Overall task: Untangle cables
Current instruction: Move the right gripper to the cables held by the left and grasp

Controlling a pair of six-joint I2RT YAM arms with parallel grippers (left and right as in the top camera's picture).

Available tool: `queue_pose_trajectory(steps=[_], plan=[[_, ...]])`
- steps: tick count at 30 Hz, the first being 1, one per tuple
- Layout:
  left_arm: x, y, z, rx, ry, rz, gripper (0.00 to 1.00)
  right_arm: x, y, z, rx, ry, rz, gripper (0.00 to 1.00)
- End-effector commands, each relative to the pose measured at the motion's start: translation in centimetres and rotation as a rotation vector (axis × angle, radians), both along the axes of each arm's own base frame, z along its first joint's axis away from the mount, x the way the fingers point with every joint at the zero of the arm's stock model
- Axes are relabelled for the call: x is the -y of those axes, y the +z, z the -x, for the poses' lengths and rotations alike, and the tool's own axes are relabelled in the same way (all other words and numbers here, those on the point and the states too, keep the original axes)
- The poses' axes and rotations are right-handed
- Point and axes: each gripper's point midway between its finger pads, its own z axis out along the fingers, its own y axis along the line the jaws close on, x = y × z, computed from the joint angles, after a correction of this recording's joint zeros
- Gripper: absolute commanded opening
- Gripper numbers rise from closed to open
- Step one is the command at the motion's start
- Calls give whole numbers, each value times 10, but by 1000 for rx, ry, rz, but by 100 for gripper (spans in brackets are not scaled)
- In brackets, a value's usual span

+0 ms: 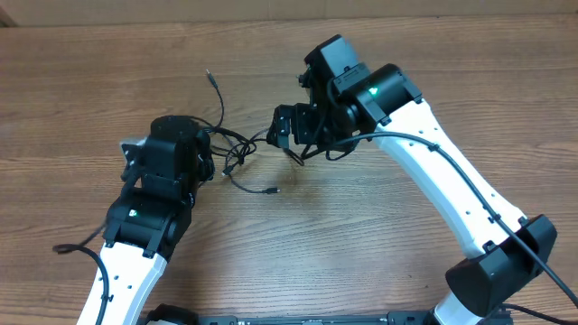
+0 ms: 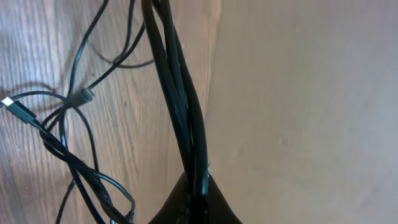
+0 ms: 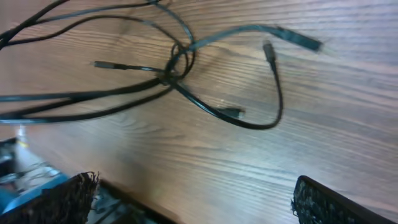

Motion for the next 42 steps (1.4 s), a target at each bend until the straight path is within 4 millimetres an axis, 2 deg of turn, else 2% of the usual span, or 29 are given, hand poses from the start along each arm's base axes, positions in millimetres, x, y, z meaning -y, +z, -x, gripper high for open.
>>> queue_pose_trajectory(steps=[1,5,7,10,11,12,15,19,22,27,30,36,40,42], plan=[[-21,20,-1,77,169,63,4,3,20,-2,103,8,19,100],[-24,20,-1,78,178,57,4,-12,-2,4,93,31,16,100],[-24,19,0,70,169,38,4,-17,-17,7,40,-33,2,100],[-24,19,0,67,156,16,4,-26,-29,6,38,-51,-21,98],[-25,19,0,68,159,15,4,-29,-33,3,57,-51,-21,82],[-25,19,0,69,162,13,4,-31,-38,1,72,-51,-22,79],[-33,21,1,75,188,-33,4,-40,-60,2,68,-82,-46,78],[-39,23,2,76,201,-80,4,-40,-100,15,-21,-186,-53,78],[-39,23,2,74,196,-86,4,-46,-115,26,-40,-187,-59,78],[-38,22,1,73,196,-81,4,-86,-119,36,128,14,-133,86],[-37,20,1,67,188,-78,4,-102,-121,33,211,19,-150,90],[-28,20,-1,66,145,-46,4,-112,-118,-3,370,-128,-159,90],[-22,18,-2,60,118,-26,4,-126,-110,-20,444,-151,-234,90],[-17,17,-2,59,110,18,4,-134,-107,-30,485,-167,-273,85]])
